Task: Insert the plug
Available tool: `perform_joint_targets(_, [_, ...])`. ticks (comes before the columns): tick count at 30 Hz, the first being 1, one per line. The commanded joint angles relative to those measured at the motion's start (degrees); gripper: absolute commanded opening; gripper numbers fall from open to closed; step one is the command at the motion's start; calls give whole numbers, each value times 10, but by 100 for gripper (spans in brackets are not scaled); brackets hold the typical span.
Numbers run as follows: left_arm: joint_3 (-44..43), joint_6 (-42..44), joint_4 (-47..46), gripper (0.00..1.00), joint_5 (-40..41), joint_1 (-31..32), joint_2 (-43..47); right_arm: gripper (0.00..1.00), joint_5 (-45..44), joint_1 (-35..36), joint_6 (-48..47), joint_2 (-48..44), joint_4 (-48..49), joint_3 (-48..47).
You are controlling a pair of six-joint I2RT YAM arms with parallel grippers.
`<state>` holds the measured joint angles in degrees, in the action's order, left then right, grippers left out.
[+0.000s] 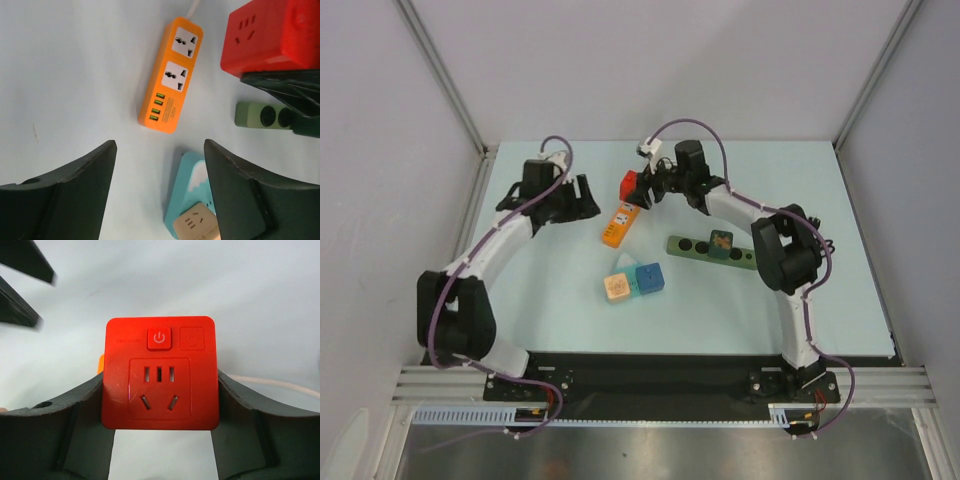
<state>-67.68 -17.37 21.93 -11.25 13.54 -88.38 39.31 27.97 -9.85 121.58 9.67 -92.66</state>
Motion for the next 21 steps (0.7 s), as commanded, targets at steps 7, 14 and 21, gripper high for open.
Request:
perform_joint_targets(7, [147,-83,-58,79,-120,-32,167,0,-35,20,-125,79,-55,-73])
perform_joint_targets(14, [172,-145,-127,79,-163,-47,163,0,-6,12,-130,115,-45,-106])
perform_joint_targets(21, [135,-177,-162,76,-192,-48,100,0,20,2,-141,122,-50,-113])
